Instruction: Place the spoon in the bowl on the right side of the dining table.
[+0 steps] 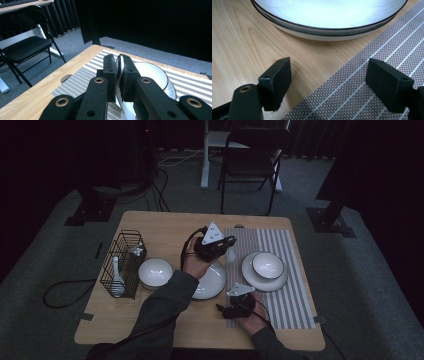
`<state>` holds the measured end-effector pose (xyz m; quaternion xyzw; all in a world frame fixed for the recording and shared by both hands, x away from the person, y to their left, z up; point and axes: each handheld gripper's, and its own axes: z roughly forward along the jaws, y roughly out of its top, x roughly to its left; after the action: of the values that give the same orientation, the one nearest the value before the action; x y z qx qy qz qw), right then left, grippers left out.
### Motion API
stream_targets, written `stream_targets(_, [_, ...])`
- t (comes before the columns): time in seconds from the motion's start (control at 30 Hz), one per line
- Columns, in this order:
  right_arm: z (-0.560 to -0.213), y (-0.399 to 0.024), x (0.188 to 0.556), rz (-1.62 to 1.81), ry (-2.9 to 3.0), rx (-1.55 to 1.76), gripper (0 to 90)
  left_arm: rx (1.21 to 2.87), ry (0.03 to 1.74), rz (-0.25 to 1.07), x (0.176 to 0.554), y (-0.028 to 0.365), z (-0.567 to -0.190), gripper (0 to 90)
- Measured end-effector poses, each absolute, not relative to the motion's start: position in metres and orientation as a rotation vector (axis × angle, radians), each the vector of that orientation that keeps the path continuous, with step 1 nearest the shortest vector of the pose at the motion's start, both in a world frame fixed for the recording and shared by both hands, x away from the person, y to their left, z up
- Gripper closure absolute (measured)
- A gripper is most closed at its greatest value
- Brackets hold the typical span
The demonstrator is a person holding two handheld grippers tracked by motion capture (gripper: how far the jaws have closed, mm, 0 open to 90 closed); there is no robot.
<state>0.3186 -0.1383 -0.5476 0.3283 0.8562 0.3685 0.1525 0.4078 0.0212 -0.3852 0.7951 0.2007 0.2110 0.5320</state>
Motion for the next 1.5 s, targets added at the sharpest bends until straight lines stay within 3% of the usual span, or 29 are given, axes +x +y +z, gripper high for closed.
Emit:
stream_targets(0.77, [-0.544,-0.143,0.297,1.125,2.488,0.873,20.7,1.902,0.411,0.477,0.414,-0.009,-0.382,85.4])
stream_targets(1.5, [-0.548,-0.138,0.299,1.087,2.502,0.859,19.9,1.903,0.402,0.448,0.423,-0.032,-0.387,85.4])
